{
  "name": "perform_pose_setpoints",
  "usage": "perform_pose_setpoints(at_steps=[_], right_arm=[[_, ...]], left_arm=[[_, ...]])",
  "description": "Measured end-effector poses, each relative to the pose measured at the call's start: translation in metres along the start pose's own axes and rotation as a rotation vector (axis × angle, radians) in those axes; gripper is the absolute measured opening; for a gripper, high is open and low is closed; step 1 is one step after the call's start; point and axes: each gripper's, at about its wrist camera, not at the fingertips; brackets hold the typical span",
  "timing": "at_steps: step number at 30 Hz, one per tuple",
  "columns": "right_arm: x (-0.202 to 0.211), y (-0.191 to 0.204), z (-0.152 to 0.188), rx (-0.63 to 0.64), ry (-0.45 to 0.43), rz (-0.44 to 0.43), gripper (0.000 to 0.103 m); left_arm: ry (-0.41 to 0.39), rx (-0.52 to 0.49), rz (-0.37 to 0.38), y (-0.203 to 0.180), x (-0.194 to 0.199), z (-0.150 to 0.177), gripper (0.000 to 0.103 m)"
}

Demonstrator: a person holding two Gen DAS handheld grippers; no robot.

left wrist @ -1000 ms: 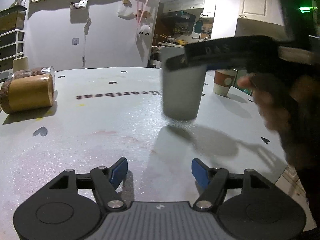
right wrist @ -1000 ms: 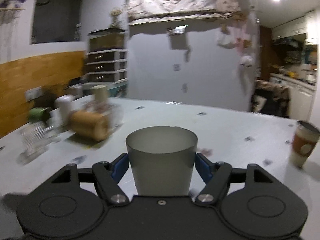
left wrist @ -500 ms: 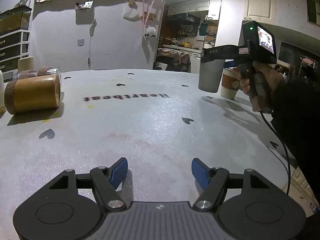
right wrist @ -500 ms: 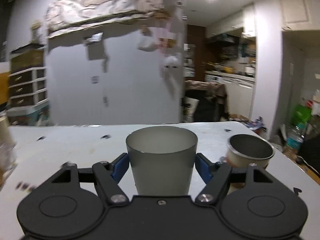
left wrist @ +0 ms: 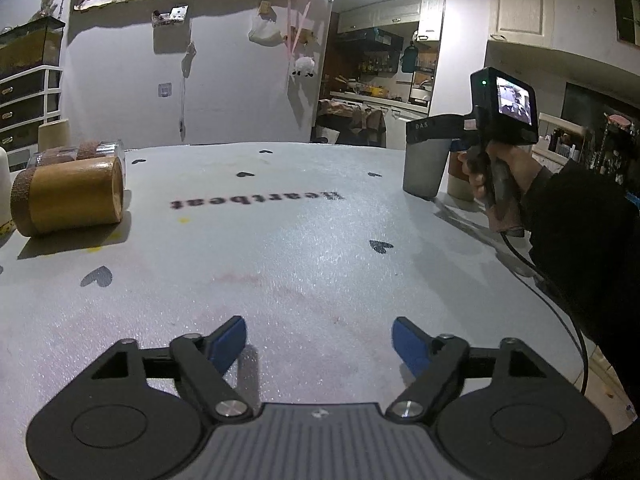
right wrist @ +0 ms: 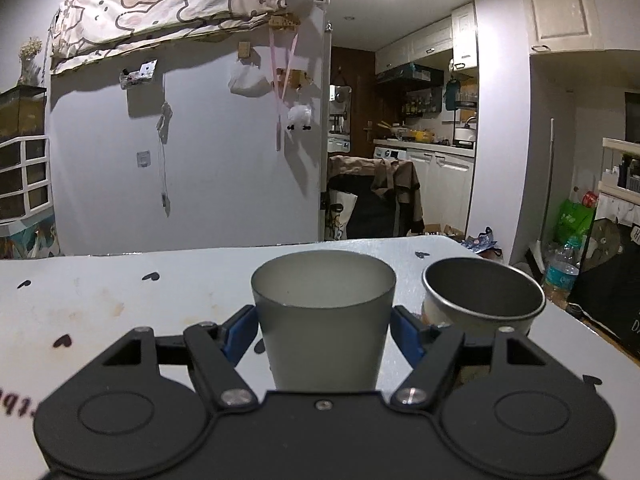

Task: Flip cup upright
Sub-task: 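Carry the grey cup upright with the right tool beside the coffee cup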

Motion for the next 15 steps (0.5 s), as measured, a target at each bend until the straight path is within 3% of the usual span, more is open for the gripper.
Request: perform_pose_setpoints(at_steps=[3, 5, 9, 15], right_arm=[[0.002, -0.001, -0.001, -0.006, 0.012, -0.002, 0.075], [0.002, -0.003, -0.002, -0.014, 0.031, -0.013, 0.085], [0.01, -0.003, 0.0, -0.016, 0.06, -0.028, 0.089], [0.056, -0.004, 0.003, -0.011, 0.039, -0.07, 0.099]], left_arm=[[-0.011, -0.003, -0.002, -0.001, 0.002, 0.0, 0.089], [-0.015, -0.003, -0.004, -0.002, 0.004, -0.001, 0.091], [-0.031, 0.003, -0.019, -0.001, 0.007, -0.004, 0.097], [-0.054, 0.011, -0.035, -0.001, 0.011, -0.012, 0.103]])
Point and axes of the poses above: each gripper's, at about its wrist camera, not at the fingertips, and x roughly against the way its jaws point, y to its left, z to its underside
